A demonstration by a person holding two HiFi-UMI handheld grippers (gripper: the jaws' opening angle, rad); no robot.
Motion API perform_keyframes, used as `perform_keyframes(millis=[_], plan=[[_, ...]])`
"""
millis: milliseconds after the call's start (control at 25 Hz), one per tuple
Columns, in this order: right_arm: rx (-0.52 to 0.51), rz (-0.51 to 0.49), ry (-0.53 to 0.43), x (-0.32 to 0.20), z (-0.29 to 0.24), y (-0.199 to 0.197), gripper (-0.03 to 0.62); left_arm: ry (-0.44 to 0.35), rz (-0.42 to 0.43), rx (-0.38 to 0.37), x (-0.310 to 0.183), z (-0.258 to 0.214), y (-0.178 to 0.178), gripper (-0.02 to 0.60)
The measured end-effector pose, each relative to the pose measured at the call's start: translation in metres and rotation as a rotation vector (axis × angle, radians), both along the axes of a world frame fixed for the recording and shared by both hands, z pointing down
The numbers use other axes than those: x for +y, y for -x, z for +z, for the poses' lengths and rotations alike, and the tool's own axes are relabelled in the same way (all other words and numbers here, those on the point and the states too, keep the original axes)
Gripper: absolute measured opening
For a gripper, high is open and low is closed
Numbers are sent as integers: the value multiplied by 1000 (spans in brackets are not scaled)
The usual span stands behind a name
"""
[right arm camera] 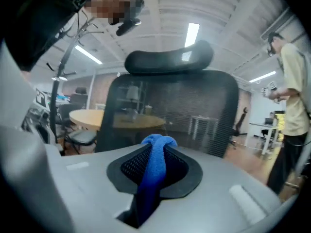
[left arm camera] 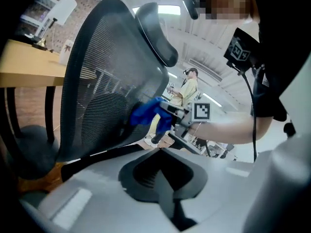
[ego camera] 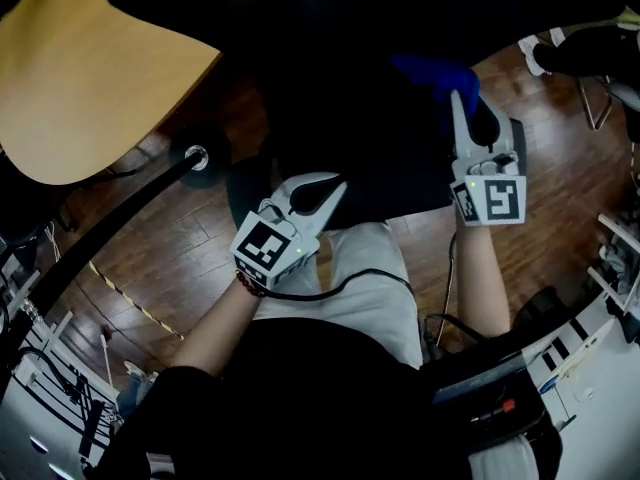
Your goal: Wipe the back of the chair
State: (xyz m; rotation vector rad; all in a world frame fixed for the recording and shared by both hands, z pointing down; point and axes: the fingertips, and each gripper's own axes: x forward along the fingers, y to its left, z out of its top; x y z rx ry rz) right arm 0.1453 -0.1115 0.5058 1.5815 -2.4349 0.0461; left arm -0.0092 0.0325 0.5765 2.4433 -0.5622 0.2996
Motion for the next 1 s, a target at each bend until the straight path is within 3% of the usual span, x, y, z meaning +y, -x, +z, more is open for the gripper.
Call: perform_keyframes(millis=[120,240,360,560,760,1000], plan=[[75,169,40,8,20,-81,48,31,-4,19,3,-1,-20,6],[76,222,70,6,39,-112,48,43,0,2,12,0,-39,6],[43,209,90,-19,61,-110,48,47,-75,1,0,3,-46,6],[73,253,73,-66,76,-117,48,77,-225,44,-8,0,-60,6],[54,211,18,-70,67,-117,48,51,-206,53,3,-13,-89,6],[3,184,16,-85,79,-92,48,61,-241,56,2,-6,-85,6]])
